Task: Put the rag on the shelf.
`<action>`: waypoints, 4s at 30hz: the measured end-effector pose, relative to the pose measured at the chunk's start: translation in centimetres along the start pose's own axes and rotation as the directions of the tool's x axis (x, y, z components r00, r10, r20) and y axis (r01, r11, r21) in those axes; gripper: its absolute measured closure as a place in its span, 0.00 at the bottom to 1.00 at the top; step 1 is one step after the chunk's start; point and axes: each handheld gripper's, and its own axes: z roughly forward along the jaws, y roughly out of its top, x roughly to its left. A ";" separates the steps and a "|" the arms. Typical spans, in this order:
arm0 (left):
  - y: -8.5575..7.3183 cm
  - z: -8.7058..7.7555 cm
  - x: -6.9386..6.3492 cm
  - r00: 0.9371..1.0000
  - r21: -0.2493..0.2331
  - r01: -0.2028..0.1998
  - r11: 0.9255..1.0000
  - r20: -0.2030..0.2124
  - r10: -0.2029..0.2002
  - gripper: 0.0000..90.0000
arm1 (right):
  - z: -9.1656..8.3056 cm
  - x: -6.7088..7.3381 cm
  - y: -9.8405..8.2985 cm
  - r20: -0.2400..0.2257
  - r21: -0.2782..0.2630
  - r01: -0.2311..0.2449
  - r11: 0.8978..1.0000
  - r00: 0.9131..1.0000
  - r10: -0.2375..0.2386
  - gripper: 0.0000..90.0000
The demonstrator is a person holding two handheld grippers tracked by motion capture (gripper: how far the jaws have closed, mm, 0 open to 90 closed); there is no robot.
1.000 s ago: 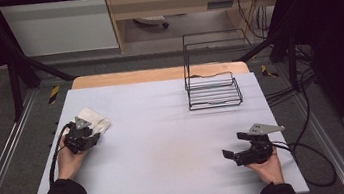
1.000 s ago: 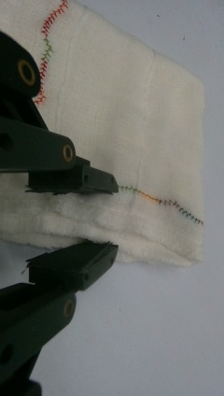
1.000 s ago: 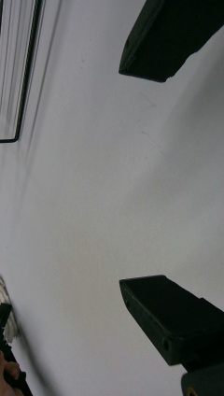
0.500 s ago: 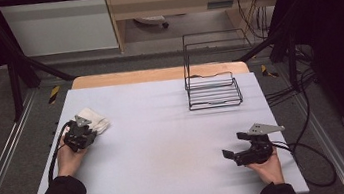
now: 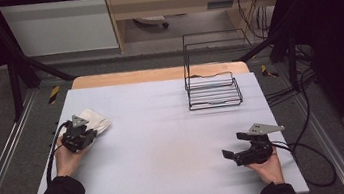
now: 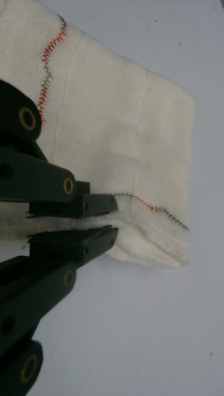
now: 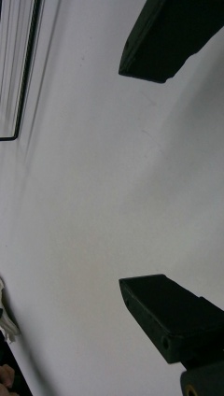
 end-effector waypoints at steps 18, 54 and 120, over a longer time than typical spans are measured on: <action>0.1 -1.7 -4.6 0.991 -0.011 -0.043 0.999 0.129 0.044 0.92 | 0.0 0.0 0.0 -0.004 -0.001 -0.001 1.000 1.000 0.001 0.02; 0.1 -2.1 -15.5 0.952 -0.015 -0.113 0.993 0.285 0.113 0.89 | 0.3 0.2 0.0 0.000 0.014 0.002 1.000 1.000 -0.002 0.03; -3.0 -1.9 -4.3 0.955 0.039 0.061 0.997 0.289 -0.069 0.88 | 18.8 12.0 7.0 -0.016 0.136 0.033 0.990 0.999 -0.031 0.58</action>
